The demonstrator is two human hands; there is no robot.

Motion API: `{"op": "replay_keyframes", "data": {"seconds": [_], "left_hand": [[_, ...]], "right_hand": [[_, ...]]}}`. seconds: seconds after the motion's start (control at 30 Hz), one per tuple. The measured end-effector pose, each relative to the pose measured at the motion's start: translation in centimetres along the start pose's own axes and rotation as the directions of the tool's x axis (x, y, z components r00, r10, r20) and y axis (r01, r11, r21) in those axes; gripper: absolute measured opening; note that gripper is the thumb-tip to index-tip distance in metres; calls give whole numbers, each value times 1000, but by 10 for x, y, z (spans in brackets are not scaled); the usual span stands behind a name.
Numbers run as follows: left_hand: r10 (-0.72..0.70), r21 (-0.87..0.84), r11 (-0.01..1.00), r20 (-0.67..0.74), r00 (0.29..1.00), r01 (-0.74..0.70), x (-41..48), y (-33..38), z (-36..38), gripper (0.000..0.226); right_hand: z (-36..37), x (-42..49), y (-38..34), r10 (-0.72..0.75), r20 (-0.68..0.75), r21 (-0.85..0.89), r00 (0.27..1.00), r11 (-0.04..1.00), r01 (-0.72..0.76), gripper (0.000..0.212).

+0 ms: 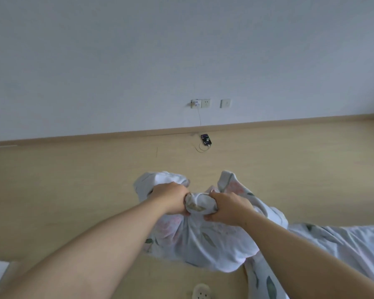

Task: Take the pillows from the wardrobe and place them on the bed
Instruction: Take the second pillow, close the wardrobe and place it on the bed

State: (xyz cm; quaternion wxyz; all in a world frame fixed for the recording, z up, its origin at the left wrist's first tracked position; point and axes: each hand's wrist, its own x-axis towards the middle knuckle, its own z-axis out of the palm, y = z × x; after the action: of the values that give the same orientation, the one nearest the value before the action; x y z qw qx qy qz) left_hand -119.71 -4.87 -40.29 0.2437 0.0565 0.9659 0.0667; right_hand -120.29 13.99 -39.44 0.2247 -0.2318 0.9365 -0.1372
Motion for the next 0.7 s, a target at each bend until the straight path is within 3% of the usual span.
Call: {"op": "replay_keyframes", "data": {"seconds": [0.33, 0.7], "left_hand": [[170, 78, 982, 65, 983, -175, 156, 47, -78, 24], [365, 173, 902, 185, 913, -396, 336, 87, -163, 30]], "right_hand": [[-67, 88, 103, 186, -46, 88, 981, 979, -181, 53], [-142, 188, 199, 421, -58, 222, 905, 890, -399, 49]]}}
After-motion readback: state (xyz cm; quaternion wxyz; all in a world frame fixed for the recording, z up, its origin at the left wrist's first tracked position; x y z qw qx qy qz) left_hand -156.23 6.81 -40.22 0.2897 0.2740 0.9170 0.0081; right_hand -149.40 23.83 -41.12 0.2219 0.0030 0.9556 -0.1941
